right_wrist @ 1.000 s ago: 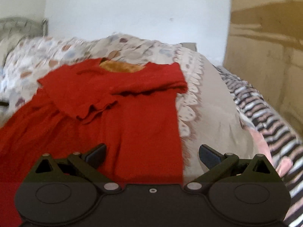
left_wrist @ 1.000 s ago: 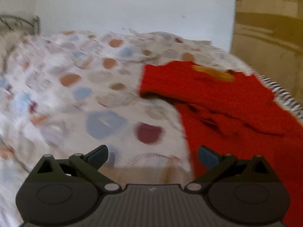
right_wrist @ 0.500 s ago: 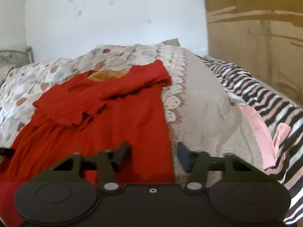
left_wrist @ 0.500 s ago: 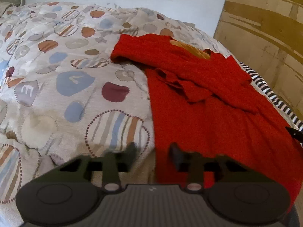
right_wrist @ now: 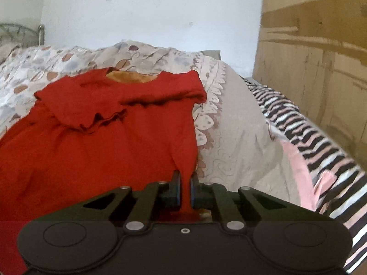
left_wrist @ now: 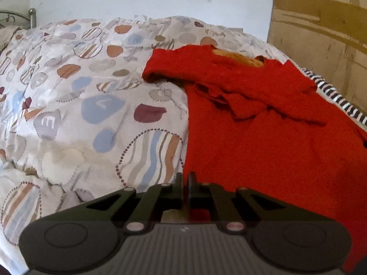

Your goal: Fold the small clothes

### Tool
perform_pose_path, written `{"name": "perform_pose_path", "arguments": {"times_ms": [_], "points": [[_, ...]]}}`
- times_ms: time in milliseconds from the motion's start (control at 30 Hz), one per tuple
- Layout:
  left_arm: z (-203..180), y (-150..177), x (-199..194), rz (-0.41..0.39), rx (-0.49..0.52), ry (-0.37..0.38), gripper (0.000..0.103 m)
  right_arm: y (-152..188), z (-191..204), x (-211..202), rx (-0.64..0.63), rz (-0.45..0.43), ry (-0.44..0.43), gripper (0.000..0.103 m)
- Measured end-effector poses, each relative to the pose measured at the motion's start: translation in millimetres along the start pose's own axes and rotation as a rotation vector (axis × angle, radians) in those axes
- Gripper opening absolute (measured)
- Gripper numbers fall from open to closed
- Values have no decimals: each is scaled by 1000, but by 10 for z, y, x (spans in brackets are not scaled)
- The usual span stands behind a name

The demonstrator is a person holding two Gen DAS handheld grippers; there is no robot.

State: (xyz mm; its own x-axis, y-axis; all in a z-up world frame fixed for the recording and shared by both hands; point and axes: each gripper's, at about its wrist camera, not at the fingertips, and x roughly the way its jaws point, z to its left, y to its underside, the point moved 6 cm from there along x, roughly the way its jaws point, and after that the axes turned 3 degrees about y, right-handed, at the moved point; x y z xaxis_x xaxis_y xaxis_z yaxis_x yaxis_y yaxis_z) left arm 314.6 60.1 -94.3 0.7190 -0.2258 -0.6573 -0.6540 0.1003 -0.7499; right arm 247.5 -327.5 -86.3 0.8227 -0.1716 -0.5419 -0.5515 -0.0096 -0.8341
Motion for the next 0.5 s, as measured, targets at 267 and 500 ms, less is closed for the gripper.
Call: {"name": "perform_pose_path", "arguments": {"times_ms": [267, 500], "points": [[36, -19, -192, -13, -60, 21, 26, -62, -33, -331, -13, -32, -2, 34], [-100, 23, -654, -143, 2, -30, 95, 223, 269, -983, -204, -159, -82, 90]]}}
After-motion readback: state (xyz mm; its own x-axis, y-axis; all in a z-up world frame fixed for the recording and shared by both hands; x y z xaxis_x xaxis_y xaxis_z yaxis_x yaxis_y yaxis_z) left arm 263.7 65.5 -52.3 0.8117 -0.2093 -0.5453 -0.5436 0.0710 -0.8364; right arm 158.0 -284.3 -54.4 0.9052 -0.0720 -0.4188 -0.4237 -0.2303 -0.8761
